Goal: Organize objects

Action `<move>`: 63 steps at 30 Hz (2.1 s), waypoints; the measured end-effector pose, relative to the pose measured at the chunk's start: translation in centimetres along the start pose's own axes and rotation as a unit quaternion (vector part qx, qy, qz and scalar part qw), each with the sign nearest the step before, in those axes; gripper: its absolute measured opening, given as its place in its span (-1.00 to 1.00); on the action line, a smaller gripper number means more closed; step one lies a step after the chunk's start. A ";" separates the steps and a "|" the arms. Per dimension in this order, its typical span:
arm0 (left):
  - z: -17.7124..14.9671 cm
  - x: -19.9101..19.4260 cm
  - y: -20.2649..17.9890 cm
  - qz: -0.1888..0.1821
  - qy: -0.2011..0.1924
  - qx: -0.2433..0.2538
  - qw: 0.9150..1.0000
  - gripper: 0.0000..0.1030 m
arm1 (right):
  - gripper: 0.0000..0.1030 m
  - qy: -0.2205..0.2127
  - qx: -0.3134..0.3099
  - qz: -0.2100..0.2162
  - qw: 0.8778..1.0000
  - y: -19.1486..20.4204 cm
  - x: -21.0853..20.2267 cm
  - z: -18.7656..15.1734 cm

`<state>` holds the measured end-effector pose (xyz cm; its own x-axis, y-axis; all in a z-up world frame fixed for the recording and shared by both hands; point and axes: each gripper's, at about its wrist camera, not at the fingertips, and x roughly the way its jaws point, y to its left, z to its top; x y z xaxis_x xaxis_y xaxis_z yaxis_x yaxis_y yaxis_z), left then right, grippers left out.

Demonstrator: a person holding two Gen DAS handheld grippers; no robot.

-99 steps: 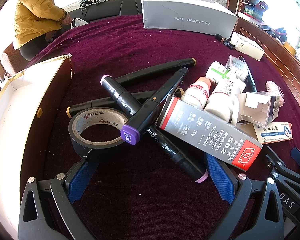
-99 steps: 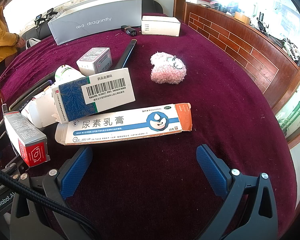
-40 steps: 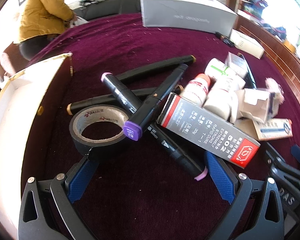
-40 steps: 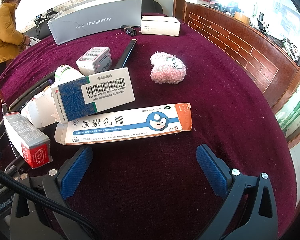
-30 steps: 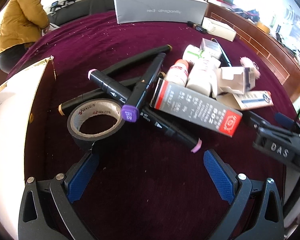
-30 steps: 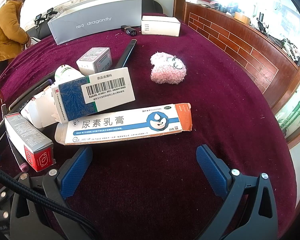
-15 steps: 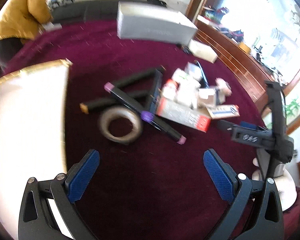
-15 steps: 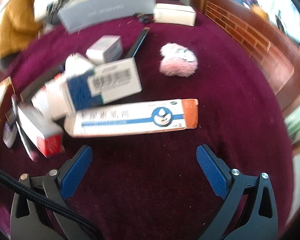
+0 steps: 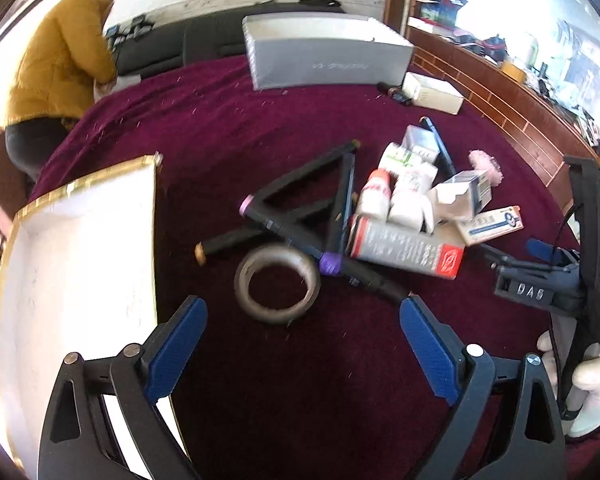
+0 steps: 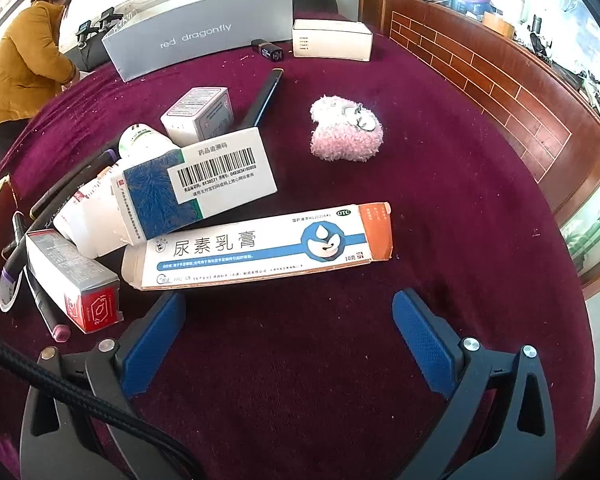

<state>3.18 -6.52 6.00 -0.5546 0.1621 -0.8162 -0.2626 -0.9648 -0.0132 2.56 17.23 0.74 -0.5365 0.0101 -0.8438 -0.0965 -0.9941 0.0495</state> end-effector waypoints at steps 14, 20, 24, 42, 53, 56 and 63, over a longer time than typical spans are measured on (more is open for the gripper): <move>6.8 7.1 -3.8 0.006 0.053 0.095 0.994 -0.68 | 1.00 -0.023 0.044 0.051 0.997 -1.4 -0.8 -0.3; 7.3 9.0 -4.5 0.000 0.070 0.107 0.992 -0.69 | 1.00 -0.024 0.047 0.055 0.997 -1.5 -0.8 -0.2; 7.7 9.7 -5.4 0.012 0.065 0.117 0.991 -0.69 | 1.00 -0.024 0.047 0.056 0.997 -1.5 -0.8 -0.2; 6.0 2.2 -2.3 -0.012 -0.026 0.040 0.999 -0.78 | 1.00 -0.028 0.053 0.057 0.997 -1.7 -0.9 -0.3; 0.4 -7.1 4.3 -0.055 -0.110 -0.043 0.991 -0.77 | 0.98 -0.016 0.045 0.041 0.998 -1.5 -1.1 -0.4; -0.9 -8.3 5.8 -0.056 -0.114 -0.057 0.990 -0.77 | 0.97 -0.024 0.051 0.031 0.998 -1.9 -3.4 -0.9; -3.3 -8.8 8.0 -0.066 -0.118 -0.088 0.987 -0.77 | 0.97 -0.094 -0.058 0.087 0.990 3.6 -11.3 -0.3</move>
<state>8.53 -16.36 11.15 -0.6983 0.3132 -0.6436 -0.2154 -0.9494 -0.2284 8.52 13.56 10.34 -0.6848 -0.1525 -0.7126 0.1014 -0.9883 0.1140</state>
